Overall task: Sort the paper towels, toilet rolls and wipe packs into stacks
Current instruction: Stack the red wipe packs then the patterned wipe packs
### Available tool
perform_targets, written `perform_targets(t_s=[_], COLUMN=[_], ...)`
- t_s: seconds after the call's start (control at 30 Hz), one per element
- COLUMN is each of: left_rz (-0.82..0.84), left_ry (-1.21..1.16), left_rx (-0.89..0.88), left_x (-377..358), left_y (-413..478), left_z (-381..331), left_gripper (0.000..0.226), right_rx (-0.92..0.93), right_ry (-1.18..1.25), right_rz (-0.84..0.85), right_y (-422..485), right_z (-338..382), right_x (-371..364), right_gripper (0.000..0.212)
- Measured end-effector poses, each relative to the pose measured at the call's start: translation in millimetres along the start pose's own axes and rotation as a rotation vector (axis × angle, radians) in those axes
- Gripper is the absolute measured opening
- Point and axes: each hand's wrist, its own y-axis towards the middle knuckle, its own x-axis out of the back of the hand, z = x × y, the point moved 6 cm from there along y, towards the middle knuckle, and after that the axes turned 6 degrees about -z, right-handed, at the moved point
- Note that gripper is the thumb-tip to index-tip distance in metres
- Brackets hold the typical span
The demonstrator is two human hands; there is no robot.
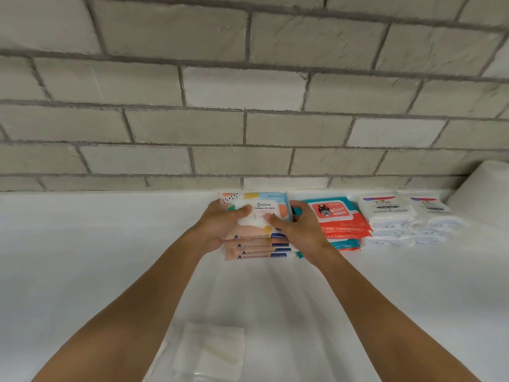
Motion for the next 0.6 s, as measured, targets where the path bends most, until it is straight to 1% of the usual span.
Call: perform_targets(t_s=[0.13, 0.23, 0.3, 0.33, 0.4, 0.5, 0.6], left_rz=[-0.101, -0.198, -0.254, -0.275, -0.31, -0.329, -0.327], left_ry=[0.111, 0.255, 0.374, 0.419, 0.483, 0.586, 0.635], left_rx=[-0.053, -0.097, -0.146, -0.17, -0.217, -0.277, -0.309], left_x=[0.7, 3.1, 0.7, -1.2, -4.7, -9.4, -11.4], left_y=[9.0, 11.1, 7.2, 5.8, 1.1, -2.2, -1.2], left_z=[-1.1, -2.2, -4.5, -4.3, -5.5, -7.5, -6.0], left_gripper=[0.03, 0.052, 0.072, 0.078, 0.075, 0.059, 0.056], right_rx=[0.097, 0.179, 0.218, 0.233, 0.272, 0.364, 0.477], right_ry=[-0.097, -0.219, -0.348, -0.409, -0.53, -0.66, -0.797], right_rz=[-0.087, -0.159, -0.191, -0.203, -0.222, -0.227, -0.223], right_y=[2.8, 1.7, -0.4, -1.7, -6.8, -14.9, -26.9], right_z=[2.1, 7.6, 10.0, 9.9, 10.5, 14.4, 14.2], right_x=[-0.6, 1.1, -0.2, -1.5, -3.9, -5.7, -14.0], right_gripper=[0.06, 0.062, 0.065, 0.065, 0.057, 0.04, 0.04])
